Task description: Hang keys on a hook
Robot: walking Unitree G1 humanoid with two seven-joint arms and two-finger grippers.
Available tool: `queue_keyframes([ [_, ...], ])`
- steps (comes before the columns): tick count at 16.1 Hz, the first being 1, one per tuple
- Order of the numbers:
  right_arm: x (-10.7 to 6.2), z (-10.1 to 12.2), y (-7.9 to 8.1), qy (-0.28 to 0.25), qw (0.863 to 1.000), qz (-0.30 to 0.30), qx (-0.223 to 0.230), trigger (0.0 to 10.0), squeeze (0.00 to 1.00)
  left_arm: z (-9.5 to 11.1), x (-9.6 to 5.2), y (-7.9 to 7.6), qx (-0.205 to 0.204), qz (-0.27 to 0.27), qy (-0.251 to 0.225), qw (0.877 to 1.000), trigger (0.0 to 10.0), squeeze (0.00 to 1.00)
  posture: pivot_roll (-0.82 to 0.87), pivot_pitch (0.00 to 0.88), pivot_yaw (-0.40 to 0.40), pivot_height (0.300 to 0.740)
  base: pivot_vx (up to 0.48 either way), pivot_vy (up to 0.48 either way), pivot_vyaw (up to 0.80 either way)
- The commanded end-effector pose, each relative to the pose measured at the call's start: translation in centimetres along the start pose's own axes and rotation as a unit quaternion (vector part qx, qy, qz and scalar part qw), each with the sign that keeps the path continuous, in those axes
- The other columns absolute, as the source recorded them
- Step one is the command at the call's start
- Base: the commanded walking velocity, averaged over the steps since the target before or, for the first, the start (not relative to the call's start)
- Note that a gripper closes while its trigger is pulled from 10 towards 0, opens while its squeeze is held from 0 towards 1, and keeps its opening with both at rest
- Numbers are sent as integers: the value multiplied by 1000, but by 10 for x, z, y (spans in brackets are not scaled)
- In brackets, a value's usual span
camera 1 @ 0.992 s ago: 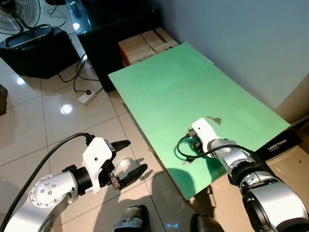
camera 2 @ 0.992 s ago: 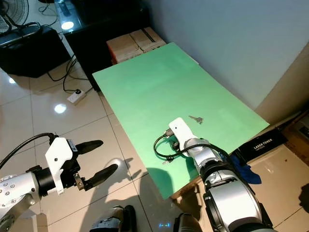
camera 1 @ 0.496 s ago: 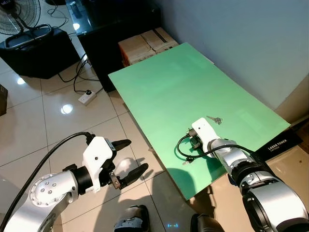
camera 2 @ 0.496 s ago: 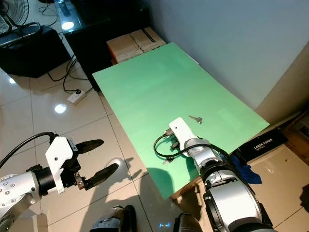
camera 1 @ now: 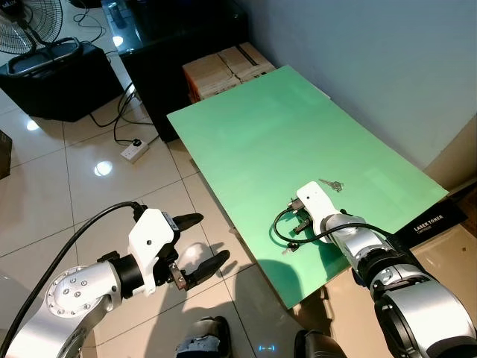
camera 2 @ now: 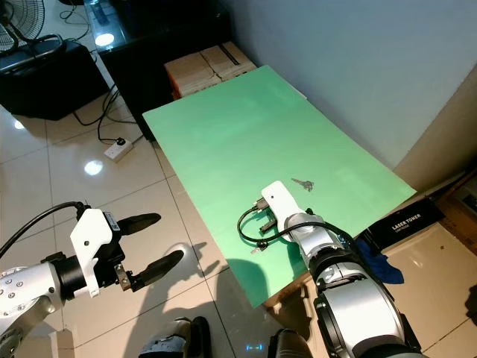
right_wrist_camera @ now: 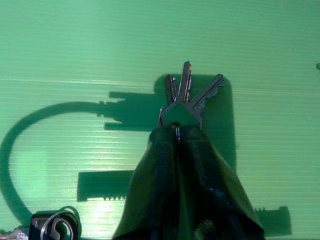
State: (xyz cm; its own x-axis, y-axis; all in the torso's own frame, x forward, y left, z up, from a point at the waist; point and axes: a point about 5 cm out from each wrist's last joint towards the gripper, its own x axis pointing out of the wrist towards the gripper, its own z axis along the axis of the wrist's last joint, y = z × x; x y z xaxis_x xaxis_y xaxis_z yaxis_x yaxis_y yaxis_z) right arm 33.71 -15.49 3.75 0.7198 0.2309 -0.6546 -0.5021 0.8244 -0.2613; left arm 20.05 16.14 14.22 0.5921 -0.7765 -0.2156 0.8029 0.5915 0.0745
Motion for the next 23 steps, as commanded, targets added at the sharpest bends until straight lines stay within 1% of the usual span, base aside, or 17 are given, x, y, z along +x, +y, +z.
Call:
queue_keyframes([
  [1, 0, -5, 3, 7, 1000, 3, 9, 0, 0, 0, -2, -1, 1, -3, 5, 1000, 10000, 0, 146, 170, 130, 740, 0, 0, 0],
  [7, -1, -4, -2, -6, 1000, -16, 18, 0, 0, -1, 0, 0, 2, -3, 4, 1000, 10000, 0, 142, 158, 135, 740, 0, 0, 0],
  [10, -3, 3, -9, -41, 997, -66, 17, 0, 0, -1, 2, 2, 4, 2, -1, 1000, 10000, 0, 132, 134, 130, 740, 0, 0, 0],
  [13, -7, 12, -17, -85, 989, -121, 19, 0, 0, 0, 5, 8, 11, 27, -11, 1000, 10000, 0, 126, 116, 118, 740, 0, 0, 0],
  [14, -9, 17, -18, -112, 984, -140, 22, 0, 0, 0, 5, 12, 15, 43, -15, 999, 10000, 0, 124, 108, 112, 740, 0, 0, 0],
  [15, -13, 19, -18, -142, 978, -154, 23, 0, 0, -1, 5, 19, 22, 71, -14, 997, 10000, 0, 113, 93, 104, 740, 0, 0, 0],
  [16, -15, 18, -18, -159, 973, -167, 23, 0, 0, -3, 6, 25, 31, 98, -13, 995, 10000, 0, 108, 87, 100, 740, 0, 0, 0],
  [17, -17, 18, -18, -167, 971, -172, 23, 0, 0, -3, 5, 29, 37, 111, -13, 993, 10000, 0, 108, 87, 100, 740, 0, 0, 0],
  [18, -22, 15, -19, -190, 963, -192, 24, 0, 0, -4, 5, 39, 47, 156, -14, 987, 10000, 0, 92, 67, 92, 740, 0, 0, 0],
  [19, -28, 15, -21, -210, 955, -208, 27, 0, 0, -2, 6, 48, 48, 192, -28, 980, 10000, 0, 81, 53, 90, 740, 0, 0, 0],
  [20, -31, 15, -21, -223, 950, -216, 24, 0, 0, 0, 5, 52, 45, 210, -35, 976, 10000, 0, 74, 46, 88, 740, 0, 0, 0],
  [22, -44, 20, -22, -271, 931, -246, 2, 0, 0, 7, 0, 65, 37, 271, -74, 959, 10000, 0, 63, 36, 87, 740, 0, 0, 0],
  [23, -47, 22, -22, -284, 925, -254, -5, 0, 0, 9, -3, 68, 32, 284, -86, 954, 10000, 0, 56, 31, 87, 740, 0, 0, 0],
])
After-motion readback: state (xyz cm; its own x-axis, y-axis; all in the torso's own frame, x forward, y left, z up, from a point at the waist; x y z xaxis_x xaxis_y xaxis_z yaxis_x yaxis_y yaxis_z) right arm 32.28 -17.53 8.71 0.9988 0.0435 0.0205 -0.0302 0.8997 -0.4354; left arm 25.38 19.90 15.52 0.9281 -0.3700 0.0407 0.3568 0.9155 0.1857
